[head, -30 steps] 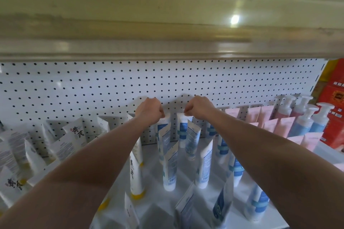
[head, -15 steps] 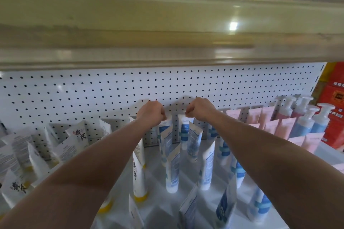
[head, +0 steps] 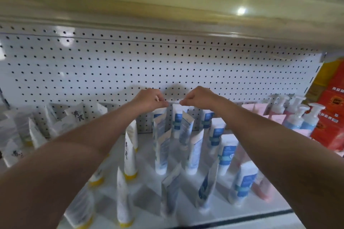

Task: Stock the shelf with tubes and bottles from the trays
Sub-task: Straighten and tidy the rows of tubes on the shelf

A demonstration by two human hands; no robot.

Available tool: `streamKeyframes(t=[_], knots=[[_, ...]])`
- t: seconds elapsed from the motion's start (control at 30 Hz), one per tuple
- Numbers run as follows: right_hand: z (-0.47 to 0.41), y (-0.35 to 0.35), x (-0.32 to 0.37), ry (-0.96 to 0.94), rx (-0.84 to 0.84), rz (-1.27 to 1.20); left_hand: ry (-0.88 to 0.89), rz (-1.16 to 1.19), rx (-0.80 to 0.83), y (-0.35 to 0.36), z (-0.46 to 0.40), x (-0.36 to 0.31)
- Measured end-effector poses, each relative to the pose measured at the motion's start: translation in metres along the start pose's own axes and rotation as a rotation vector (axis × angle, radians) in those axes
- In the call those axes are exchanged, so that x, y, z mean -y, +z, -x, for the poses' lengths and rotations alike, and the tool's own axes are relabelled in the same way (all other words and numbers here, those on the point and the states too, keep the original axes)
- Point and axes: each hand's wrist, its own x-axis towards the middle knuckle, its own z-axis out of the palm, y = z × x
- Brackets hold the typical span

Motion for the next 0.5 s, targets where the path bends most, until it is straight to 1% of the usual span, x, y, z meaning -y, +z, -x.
streamKeyframes(t=[0.13,0.3,0.4,0.5], knots=[[0.013,0.0,0.0,-0.02,0.108,0.016,0.004,0.018,0.06,0.006,0.02,-0.005],[0.022,0.002,-0.001,0.003,0.17,0.041,-0.096,-0.116,0.127,0.003,0.039,-0.018],[0.028,0.003,-0.002,-0.007,0.18,0.003,-0.175,-0.109,0.109,0.005,0.047,-0.024],[0.031,0.006,-0.005,0.004,0.153,-0.029,-0.232,-0.103,0.073,0.008,0.052,-0.029]])
